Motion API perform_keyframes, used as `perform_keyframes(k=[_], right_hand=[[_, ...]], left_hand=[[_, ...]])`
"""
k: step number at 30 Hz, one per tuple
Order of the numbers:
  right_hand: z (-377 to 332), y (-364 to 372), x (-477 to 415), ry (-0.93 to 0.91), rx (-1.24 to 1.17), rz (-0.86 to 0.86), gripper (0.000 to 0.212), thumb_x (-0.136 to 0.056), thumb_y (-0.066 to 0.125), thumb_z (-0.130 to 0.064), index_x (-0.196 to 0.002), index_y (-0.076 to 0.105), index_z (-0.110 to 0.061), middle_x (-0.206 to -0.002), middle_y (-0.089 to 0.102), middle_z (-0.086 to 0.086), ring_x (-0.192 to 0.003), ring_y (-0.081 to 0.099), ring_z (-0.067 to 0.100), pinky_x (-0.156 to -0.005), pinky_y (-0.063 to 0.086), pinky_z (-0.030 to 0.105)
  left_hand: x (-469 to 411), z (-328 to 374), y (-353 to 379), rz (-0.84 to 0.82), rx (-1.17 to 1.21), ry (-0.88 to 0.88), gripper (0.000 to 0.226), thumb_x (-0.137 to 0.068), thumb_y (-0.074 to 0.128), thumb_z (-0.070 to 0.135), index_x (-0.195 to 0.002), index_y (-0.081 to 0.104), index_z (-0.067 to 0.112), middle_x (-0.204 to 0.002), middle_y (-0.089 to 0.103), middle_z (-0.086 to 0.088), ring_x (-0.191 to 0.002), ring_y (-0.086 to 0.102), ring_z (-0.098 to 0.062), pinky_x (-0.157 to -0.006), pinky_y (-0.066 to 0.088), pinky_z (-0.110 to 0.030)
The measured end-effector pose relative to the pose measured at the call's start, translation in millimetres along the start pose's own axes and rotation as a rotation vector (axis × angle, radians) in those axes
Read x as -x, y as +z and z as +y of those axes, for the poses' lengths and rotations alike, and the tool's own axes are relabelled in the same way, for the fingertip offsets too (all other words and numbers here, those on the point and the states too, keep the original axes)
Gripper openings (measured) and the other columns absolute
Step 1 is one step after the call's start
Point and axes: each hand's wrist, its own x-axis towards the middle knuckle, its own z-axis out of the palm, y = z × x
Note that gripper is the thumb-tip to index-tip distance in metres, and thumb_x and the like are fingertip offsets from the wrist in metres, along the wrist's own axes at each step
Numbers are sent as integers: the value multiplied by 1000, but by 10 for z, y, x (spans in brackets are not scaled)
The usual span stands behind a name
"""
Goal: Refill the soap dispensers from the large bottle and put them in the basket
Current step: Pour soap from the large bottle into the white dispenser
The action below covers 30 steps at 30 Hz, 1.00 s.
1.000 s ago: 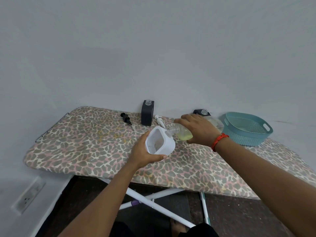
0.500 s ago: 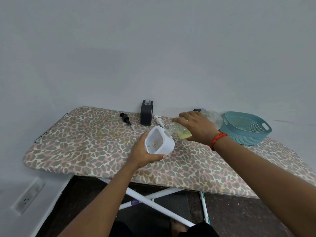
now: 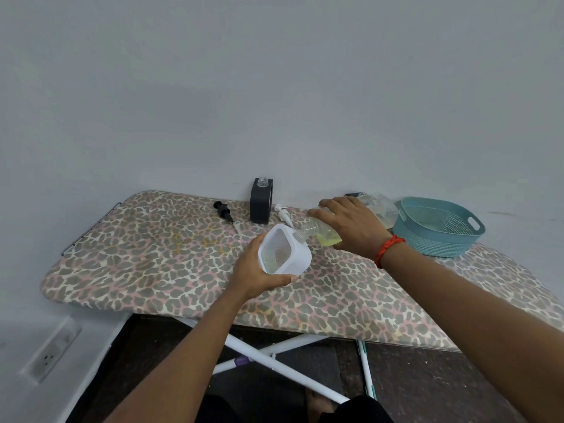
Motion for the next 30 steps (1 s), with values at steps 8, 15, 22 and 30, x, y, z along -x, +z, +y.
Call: perform_keyframes(k=[8,15,22,30], right_hand=[[-4,-15,2,-6,2,10,98,-57,96,-42,-140,45,-30,-135,59,11,-118,59,32,-101,48,47],[-6,-26,0,-10,10,11,99,-56,97,-39,-140,46,-30,-135,59,11,-118,59,33,-101,47,47],[-11,-29,-1,-11,13,10,98,-56,97,-39,-140,47,-29,-135,60,11,-117,59,33,-101,48,47],[-23,-56,3,-13,13,16,98,-57,97,-36,-141,48,-28,-135,59,13,-118,59,34,-101,47,47]], left_hand=[[-6,-18,2,2,-10,-5,102,-51,97,52,-140,51,36,-132,60,16,-119,59,-8,-99,55,-44],[-13,-33,11,8,-14,-9,99,-55,101,40,-141,51,34,-131,60,16,-119,59,-6,-98,55,-40],[-14,-41,10,7,-20,-14,99,-52,100,46,-139,51,37,-130,60,16,-118,59,-5,-98,55,-42],[-5,-23,5,10,-24,-20,102,-49,97,55,-138,51,38,-129,61,16,-117,60,-8,-98,56,-47]])
